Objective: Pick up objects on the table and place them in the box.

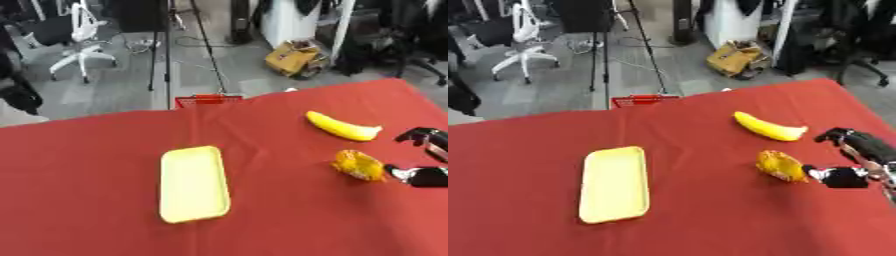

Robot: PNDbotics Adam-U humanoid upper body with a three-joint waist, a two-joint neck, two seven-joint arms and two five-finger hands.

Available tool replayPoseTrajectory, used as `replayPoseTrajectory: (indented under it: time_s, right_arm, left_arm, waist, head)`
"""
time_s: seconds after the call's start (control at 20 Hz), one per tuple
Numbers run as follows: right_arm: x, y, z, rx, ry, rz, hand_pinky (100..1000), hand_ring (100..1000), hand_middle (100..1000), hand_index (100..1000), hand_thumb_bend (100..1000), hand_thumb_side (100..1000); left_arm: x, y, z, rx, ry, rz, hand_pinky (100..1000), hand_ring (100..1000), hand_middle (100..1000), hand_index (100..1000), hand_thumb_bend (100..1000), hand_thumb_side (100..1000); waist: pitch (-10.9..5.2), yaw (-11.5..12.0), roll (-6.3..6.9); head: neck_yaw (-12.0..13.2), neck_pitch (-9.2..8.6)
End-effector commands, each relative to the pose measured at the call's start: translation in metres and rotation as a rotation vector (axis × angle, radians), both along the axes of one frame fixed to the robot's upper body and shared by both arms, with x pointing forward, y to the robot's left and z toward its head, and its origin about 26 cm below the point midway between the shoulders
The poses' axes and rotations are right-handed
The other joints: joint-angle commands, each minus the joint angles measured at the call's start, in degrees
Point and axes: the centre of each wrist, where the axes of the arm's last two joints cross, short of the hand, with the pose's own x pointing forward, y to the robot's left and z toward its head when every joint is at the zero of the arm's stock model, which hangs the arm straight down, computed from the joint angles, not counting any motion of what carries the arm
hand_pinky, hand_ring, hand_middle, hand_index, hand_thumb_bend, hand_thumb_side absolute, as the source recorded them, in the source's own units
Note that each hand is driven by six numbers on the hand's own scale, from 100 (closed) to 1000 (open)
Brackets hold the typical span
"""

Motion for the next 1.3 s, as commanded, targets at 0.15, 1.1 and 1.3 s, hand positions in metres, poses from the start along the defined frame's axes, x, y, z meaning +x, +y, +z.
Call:
replayPoseTrajectory:
  time_s: [0.15, 1.1, 1.3]
  right_arm:
    - [0.008, -0.005, 0.008, -0.017, 0.023, 0.013, 725, 796, 850, 886, 514, 503]
    - [0.024, -0.006, -0.03, -0.043, 0.186, 0.033, 728, 795, 842, 882, 507, 505]
    - [0.024, -0.006, -0.031, -0.05, 0.19, 0.034, 726, 794, 842, 883, 503, 507]
  left_arm:
    - [-0.001, 0.002, 0.008, 0.023, -0.018, -0.009, 693, 780, 848, 856, 839, 991]
    - [-0.001, 0.002, 0.009, 0.026, -0.018, -0.013, 694, 781, 848, 856, 837, 992]
    - [-0.001, 0.002, 0.009, 0.025, -0.018, -0.013, 694, 781, 848, 856, 837, 992]
  waist:
    - [-0.27, 0.0, -0.92]
    - [-0.3, 0.0, -0.63]
    - [-0.29, 0.1, -0.64]
  head:
    - [-0.3, -0.04]
    - [-0.8, -0.17]
    - [-0.9, -0.18]
